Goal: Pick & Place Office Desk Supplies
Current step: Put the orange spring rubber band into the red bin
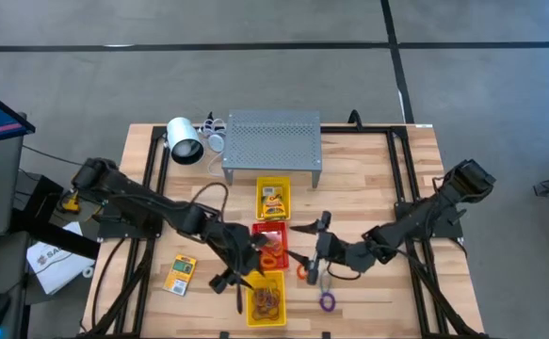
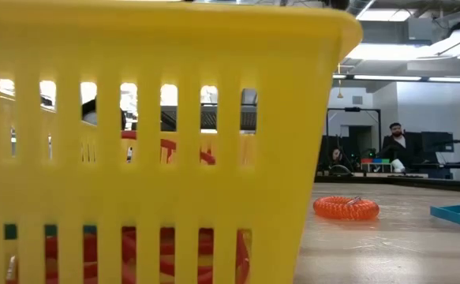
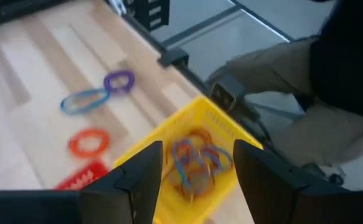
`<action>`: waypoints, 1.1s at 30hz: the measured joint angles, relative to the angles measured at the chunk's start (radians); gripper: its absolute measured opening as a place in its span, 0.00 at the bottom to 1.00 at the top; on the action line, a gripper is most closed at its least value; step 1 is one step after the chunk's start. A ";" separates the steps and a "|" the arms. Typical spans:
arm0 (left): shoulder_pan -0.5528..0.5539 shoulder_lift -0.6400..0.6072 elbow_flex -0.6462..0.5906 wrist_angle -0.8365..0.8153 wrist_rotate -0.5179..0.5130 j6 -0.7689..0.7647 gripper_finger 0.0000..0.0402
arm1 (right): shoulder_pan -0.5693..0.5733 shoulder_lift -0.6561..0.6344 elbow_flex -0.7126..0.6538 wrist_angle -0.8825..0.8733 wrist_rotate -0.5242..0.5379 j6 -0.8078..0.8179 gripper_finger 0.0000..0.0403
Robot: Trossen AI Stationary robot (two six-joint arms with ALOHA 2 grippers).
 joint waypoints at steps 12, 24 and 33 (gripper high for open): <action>0.086 -0.347 -0.370 0.317 -0.019 -0.068 0.43 | -0.031 -0.002 0.001 0.028 -0.169 -0.174 0.71; 0.252 -0.669 -0.792 0.788 -0.023 -0.241 0.42 | 0.008 -0.139 0.000 -0.192 -0.154 -0.237 0.71; 0.248 -0.634 -0.877 1.038 -0.068 -0.269 0.42 | 0.105 -0.476 -0.284 0.095 -0.166 -0.364 0.71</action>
